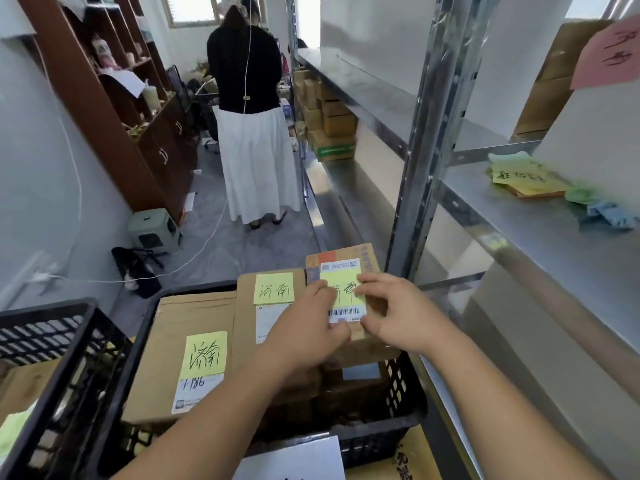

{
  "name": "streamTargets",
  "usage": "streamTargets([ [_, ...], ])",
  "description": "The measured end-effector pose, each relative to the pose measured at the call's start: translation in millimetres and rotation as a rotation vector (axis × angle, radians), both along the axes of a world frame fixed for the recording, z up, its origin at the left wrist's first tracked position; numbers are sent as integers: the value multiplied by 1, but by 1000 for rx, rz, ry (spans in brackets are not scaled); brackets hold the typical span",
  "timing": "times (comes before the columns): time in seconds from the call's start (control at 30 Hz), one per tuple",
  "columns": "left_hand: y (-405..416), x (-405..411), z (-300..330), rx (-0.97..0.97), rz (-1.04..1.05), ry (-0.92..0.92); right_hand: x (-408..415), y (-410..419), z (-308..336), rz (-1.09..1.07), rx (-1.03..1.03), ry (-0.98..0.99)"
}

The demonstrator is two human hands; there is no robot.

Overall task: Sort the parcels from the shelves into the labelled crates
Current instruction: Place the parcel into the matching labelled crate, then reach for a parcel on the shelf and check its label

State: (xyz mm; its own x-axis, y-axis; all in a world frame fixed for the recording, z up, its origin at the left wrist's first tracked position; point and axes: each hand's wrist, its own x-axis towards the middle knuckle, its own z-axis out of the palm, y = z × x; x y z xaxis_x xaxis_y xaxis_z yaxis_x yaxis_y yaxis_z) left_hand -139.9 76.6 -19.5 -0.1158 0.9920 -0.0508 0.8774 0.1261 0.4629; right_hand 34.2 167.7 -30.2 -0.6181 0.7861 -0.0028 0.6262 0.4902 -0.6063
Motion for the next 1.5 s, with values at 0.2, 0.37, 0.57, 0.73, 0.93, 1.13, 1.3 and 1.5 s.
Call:
streamTargets([
  [0.2, 0, -1, -9, -26, 15, 37, -6, 4, -10, 9, -65, 23],
  [0.37, 12, 2, -20, -65, 18, 151, -9, 9, -20, 23, -77, -60],
  [0.57, 26, 1, -42, -104, 20, 261, -21, 14, -26, 79, 11, -281],
  [0.73, 23, -2, -62, -97, -32, 434, -23, 12, -47, 77, 112, -497],
  [0.93, 19, -2, -67, -80, -9, 452, -25, 12, -49, 81, 111, -484],
  [1.13, -3, -6, -54, -62, 18, 359, 3, -12, -37, -50, 126, -356],
  [1.3, -36, -6, -47, -105, -22, 345, 28, -58, -24, -127, 135, -425],
  [1.5, -73, 16, -38, -59, -191, 358, 50, -129, -17, -273, 120, -443],
])
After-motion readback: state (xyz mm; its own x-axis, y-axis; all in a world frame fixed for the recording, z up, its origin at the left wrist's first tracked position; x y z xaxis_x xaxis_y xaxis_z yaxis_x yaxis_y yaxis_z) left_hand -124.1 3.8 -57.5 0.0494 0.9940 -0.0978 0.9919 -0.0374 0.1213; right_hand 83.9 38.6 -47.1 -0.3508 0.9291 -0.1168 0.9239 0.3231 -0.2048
